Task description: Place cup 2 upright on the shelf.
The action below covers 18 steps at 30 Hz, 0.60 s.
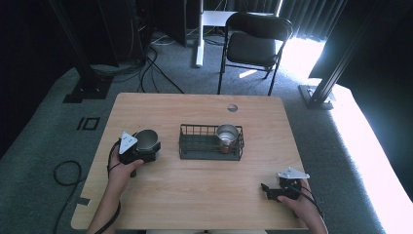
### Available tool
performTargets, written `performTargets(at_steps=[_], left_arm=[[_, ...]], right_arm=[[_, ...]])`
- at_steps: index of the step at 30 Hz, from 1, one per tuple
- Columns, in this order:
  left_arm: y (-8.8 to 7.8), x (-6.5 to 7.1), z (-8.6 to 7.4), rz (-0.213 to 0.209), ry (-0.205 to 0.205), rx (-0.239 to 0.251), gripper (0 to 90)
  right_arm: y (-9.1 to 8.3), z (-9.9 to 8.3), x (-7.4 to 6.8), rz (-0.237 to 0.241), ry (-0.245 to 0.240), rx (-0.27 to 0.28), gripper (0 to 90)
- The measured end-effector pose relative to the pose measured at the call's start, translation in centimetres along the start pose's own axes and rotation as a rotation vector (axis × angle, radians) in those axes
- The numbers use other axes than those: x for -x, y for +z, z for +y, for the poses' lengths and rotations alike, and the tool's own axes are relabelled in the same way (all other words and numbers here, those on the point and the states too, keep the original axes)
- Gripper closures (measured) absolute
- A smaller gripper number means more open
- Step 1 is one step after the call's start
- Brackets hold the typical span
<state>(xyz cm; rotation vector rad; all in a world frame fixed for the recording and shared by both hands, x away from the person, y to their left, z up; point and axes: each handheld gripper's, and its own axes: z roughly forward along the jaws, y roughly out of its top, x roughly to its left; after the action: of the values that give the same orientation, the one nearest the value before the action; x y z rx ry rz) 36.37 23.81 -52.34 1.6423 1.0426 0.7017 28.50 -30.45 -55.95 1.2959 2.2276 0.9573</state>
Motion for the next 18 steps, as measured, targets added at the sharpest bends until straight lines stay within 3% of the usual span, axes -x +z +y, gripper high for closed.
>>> performTargets(at_steps=[9, 18], left_arm=[[0.1, 0.0, 0.1, 0.017, -0.009, -0.004, 9.4], [-0.3, 0.1, 1.2, -0.024, -0.009, 0.011, 9.6]], right_arm=[[0.0, 0.0, 0.0, 0.000, 0.000, 0.000, 10.8], [0.0, 0.0, 0.0, 0.000, 0.000, 0.000, 10.8]])
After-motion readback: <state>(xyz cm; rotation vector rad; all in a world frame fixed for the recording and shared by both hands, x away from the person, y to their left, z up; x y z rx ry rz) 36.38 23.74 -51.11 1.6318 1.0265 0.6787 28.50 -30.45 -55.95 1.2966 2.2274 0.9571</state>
